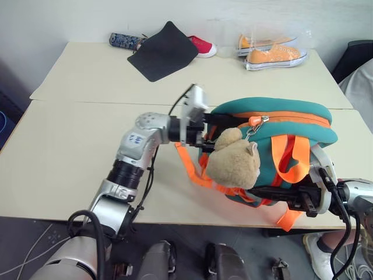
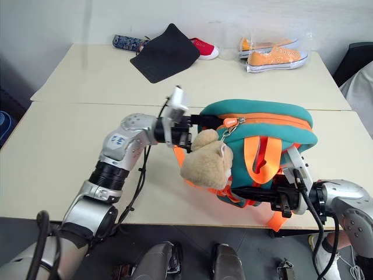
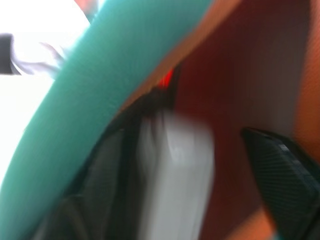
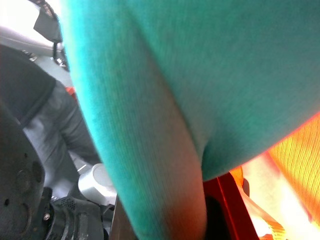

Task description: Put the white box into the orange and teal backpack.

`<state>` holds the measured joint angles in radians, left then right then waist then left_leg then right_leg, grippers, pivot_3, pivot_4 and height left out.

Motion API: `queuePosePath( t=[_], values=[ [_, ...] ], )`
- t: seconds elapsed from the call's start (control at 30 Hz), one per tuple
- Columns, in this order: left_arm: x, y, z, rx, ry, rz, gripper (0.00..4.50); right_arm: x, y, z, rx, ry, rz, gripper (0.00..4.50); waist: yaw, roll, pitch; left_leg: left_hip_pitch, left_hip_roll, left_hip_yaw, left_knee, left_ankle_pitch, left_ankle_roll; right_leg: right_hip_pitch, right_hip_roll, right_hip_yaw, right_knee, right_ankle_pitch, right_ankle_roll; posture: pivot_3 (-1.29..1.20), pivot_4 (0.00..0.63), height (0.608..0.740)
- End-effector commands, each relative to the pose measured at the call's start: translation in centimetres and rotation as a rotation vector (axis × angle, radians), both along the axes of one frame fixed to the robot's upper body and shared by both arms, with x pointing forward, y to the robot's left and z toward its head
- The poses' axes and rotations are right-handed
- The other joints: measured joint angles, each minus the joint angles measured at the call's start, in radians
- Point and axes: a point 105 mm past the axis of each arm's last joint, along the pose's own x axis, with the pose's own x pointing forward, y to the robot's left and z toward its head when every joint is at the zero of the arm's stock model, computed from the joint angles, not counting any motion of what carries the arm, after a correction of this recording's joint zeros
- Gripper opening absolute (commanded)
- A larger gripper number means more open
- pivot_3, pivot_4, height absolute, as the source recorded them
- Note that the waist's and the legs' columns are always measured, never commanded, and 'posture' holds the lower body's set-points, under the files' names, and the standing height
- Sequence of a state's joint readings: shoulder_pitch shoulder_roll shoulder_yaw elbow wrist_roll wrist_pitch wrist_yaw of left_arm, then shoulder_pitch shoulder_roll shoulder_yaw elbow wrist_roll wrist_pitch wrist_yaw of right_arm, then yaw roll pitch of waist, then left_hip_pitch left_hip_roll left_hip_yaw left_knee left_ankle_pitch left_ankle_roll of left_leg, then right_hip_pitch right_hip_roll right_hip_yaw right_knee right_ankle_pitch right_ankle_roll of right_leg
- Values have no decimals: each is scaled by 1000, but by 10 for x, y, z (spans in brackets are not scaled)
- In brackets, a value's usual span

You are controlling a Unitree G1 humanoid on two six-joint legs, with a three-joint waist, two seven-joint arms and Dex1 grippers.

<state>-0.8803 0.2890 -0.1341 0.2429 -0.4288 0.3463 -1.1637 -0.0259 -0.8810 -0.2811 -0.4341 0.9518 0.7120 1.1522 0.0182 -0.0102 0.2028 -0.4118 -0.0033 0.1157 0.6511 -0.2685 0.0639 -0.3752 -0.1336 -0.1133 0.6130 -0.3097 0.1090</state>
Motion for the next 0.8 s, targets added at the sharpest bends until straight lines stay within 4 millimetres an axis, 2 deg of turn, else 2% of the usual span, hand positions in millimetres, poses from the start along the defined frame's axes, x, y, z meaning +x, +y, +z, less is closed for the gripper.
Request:
queuePosePath(
  t=[0.03, 0.13, 0.2, 0.33, 0.4, 0.53, 0.67, 0.8],
  values=[
    [-16, 44, 5, 47, -111, -58, 4476, -1, -1, 8, 21, -57, -34, 0, -3, 0, 0, 1, 0, 0, -2, 0, -1, 0, 1, 0, 0, 0, 0, 0, 150, 740],
    [-24, 61, 6, 80, -165, -59, 4476, 1, -2, 7, 31, -66, -60, 0, 4, 0, 0, 1, 0, 0, -3, 1, -2, 0, 1, -1, 0, -1, -1, 0, 150, 740],
    [-36, 62, 8, 89, -211, -99, 4476, 3, -2, 5, 30, -69, -65, 0, 12, 0, 0, 0, 0, -1, -2, 0, -1, 0, 0, -1, 0, -1, -1, 0, 150, 740],
    [-63, 42, 14, 37, -343, -172, 4476, 7, -2, 3, 27, -76, -67, 0, 10, 0, 0, -1, -3, -2, 0, -4, -3, 2, -4, 0, -2, 1, 1, 0, 150, 740],
    [-70, 32, 19, -12, -402, -169, 4476, 8, -2, 3, 27, -79, -64, 0, 8, 0, 0, 0, -3, -2, 0, -5, -3, 2, -4, 0, -2, 1, 1, 0, 150, 740],
    [-74, 15, 20, -77, -588, -131, 4476, 9, -1, 4, 57, -71, -57, 0, 8, 0, 0, 0, -2, -2, -1, -1, 1, 2, -2, -1, -2, 1, 1, 0, 150, 740],
    [-74, 2, 17, -109, -660, -115, 4476, 11, -1, 6, 64, -66, -53, 0, 8, 0, 0, 0, -1, -1, 0, 0, 1, 2, 0, -1, -2, 1, 1, 0, 150, 740],
    [-65, -7, 22, -176, -683, -52, 3615, 12, -2, 8, 57, -64, -52, 0, 8, 0, 0, 0, -1, -1, 0, 0, 1, 2, 0, -1, -2, 1, 1, 0, 150, 740]
  ],
)
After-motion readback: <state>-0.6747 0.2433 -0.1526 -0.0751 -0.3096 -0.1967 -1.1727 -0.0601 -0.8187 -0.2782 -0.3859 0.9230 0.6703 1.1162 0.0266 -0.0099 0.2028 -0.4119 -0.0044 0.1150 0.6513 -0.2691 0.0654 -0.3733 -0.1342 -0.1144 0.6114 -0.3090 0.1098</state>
